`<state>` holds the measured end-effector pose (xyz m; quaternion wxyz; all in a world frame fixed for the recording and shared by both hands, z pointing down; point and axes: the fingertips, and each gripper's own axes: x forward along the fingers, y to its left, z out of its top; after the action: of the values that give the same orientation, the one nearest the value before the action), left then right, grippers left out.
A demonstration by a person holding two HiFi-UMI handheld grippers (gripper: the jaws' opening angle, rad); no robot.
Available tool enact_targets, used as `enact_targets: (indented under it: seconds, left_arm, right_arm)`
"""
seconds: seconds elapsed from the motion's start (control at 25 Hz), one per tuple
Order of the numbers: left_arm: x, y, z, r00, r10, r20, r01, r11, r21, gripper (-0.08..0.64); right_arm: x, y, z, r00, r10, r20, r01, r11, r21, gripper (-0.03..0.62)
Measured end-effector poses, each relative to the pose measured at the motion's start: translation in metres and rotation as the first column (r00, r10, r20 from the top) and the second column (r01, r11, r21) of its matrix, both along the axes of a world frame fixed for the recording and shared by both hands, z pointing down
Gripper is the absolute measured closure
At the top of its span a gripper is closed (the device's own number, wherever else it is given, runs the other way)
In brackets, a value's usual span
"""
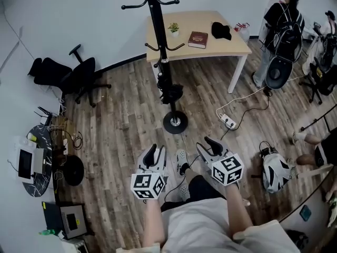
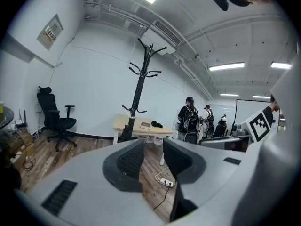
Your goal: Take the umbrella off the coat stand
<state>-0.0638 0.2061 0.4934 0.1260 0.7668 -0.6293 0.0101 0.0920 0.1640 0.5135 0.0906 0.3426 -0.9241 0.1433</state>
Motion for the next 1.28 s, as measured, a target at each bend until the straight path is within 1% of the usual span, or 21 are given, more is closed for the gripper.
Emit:
enact_targets:
  seconds: [0.12, 0.32, 0.44, 0.56, 0.72, 0.88, 1.04, 1.2, 1.28]
  left_arm:
    - [-0.004, -0.006, -0.009, 1.0, -0.004, 0.01, 0.004, 1.0, 0.014, 0.425]
    - [-0.02, -0.01, -0.003, 0.998, -0.053, -0.019, 0.054, 0.999, 0.003, 0.425]
    - [-0.02, -0.011, 0.002, 0.999, -0.049, -0.012, 0.049, 0.999, -0.008, 0.425]
    - [-0.027, -0.015, 0.0, 0.999, -0.046, -0.001, 0.046, 0.999, -0.012, 0.425]
    - [-0.037, -0.028, 0.002, 0.999, -0.054, -0.003, 0.054, 0.998, -0.015, 0.425]
    - [-0.041, -0.051, 0.003, 0.999, -0.054, 0.004, 0.054, 0.998, -0.016, 0.425]
    - [-0.047, -0.079, -0.007, 0.999, -0.045, 0.012, 0.045, 0.999, 0.006, 0.425]
    - [-0.058, -0.111, -0.011, 1.0, -0.03, -0.009, 0.03, 0.999, 0.017, 0.425]
    - [-0.062, -0.129, -0.012, 1.0, -0.016, -0.003, 0.016, 1.0, 0.013, 0.425]
  right_arm:
    - [-0.002, -0.009, -0.003, 1.0, -0.001, 0.001, 0.001, 1.0, 0.001, 0.422]
    - [-0.008, -0.015, -0.008, 1.0, -0.016, -0.022, 0.016, 1.0, 0.009, 0.433]
    - [-0.007, -0.019, -0.002, 1.0, -0.013, -0.015, 0.013, 1.0, -0.005, 0.434]
    - [-0.016, -0.027, -0.002, 1.0, 0.0, 0.005, 0.0, 1.0, -0.015, 0.434]
    - [-0.031, -0.036, -0.004, 1.0, -0.008, -0.009, 0.008, 1.0, -0.001, 0.434]
    - [-0.035, -0.058, -0.011, 1.0, 0.014, -0.007, -0.014, 1.0, 0.023, 0.434]
    - [-0.045, -0.085, -0.02, 1.0, 0.018, -0.002, -0.018, 0.999, 0.044, 0.434]
    - [-0.056, -0.111, -0.021, 0.999, 0.03, 0.01, -0.031, 0.999, 0.035, 0.434]
    - [-0.063, -0.127, -0.022, 0.999, 0.035, 0.016, -0.036, 0.999, 0.032, 0.434]
